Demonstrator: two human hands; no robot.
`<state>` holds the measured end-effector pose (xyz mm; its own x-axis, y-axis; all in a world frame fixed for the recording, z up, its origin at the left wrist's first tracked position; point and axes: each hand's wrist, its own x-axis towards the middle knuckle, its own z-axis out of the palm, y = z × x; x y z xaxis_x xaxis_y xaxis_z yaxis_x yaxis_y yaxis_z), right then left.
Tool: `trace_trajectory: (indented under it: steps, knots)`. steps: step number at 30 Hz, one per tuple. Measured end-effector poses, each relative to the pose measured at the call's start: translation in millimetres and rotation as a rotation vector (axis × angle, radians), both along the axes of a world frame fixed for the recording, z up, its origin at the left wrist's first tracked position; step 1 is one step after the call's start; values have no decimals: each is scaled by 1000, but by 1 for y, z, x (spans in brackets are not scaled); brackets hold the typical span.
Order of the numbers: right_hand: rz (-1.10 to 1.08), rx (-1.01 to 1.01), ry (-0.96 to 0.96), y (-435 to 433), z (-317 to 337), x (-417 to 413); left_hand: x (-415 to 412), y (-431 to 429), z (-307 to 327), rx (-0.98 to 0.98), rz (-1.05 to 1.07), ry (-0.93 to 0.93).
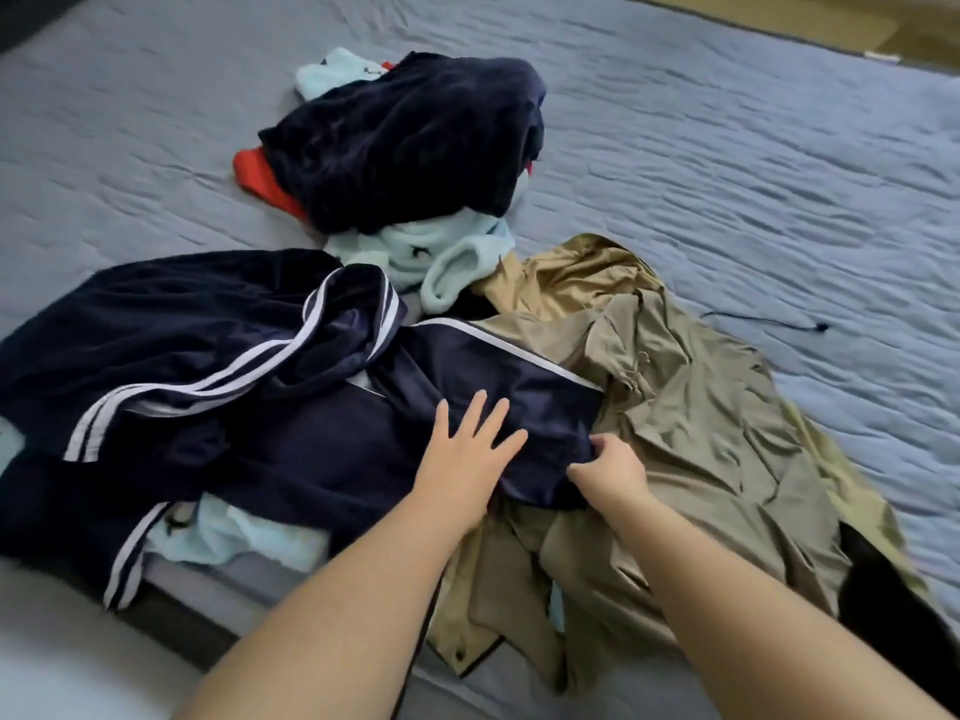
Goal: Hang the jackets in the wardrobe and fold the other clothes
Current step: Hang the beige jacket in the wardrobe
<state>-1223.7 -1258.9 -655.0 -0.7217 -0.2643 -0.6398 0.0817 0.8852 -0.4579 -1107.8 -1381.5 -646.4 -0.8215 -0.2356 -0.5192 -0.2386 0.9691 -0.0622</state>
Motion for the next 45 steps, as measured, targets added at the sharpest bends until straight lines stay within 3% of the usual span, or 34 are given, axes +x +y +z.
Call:
trace_trajectory:
  steps: [2, 6, 9, 13, 15, 18, 21, 22, 24, 26, 29, 32, 34, 36, 39, 42, 45]
  knots:
    - [150, -161, -60, 1, -2, 4, -4, 4, -9, -49, -118, -2]
    - [382, -337, -290, 0, 10, 21, 7, -8, 2, 61, -79, 1]
    - [485, -382, -280, -7, 28, 26, 20, -27, 26, 96, 3, 106]
    - [556, -451, -269, -22, 54, 32, 8, -33, 55, 129, -27, 179]
    - [561, -466, -258, -22, 63, 32, 1, -37, 65, 45, -116, 131]
    - [533, -308, -146, -6, 63, 16, 12, -60, 72, -255, -213, -198]
    - [646, 221, 197, 27, 47, -9, 36, -87, 80, -566, -6, -755]
    - [620, 361, 171, 39, 40, -14, 42, -88, 78, -570, 62, -902]
    - [514, 482, 98, 59, 26, -18, 44, -81, 65, -523, 124, -995]
    - [491, 465, 168, 70, 11, -17, 36, -55, 54, -528, 48, -895]
    - [494, 309, 242, 75, 8, -18, 20, -6, 48, -448, -115, -582]
    - [460, 83, 187, 80, 20, -25, 5, 34, 46, 56, 163, -216]
    - [265, -176, 128, 87, 37, -25, -11, 55, 53, 471, 420, -84]
    - [-12, -476, -10, 95, 62, -23, -30, 77, 64, 757, 569, 26]
    - [-174, -726, -154, 108, 104, -29, -56, 109, 86, 908, 760, 270]
    - [-254, -819, -161, 122, 157, -53, -76, 124, 133, 1128, 990, 563]
    - [-279, -837, -75, 144, 220, -78, -86, 124, 200, 1128, 876, 693]
